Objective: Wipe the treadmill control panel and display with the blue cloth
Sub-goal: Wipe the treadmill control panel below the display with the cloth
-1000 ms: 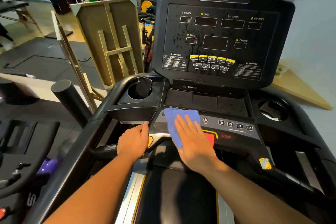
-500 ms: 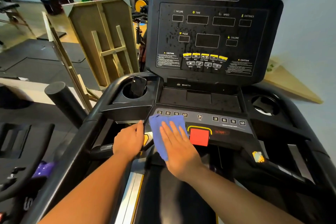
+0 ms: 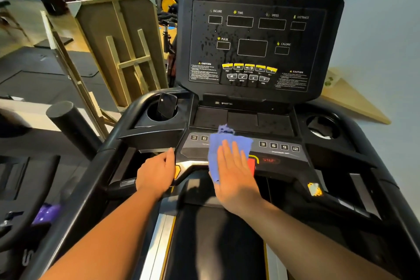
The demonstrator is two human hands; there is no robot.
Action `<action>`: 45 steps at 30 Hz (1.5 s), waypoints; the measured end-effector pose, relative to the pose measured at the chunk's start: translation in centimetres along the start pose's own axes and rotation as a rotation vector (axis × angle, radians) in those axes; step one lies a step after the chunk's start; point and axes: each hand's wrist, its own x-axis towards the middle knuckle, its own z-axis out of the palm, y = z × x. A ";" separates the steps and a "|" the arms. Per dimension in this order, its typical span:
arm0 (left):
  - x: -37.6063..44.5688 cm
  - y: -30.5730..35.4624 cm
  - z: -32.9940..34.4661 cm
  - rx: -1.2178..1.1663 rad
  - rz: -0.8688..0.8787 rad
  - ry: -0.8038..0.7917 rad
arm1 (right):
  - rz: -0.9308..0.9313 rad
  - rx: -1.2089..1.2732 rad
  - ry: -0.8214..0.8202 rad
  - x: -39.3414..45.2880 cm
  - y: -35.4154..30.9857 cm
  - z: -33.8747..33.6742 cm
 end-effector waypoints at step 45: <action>-0.1 0.3 -0.1 -0.005 -0.043 -0.021 | 0.584 0.080 0.108 -0.1 2.3 -1.0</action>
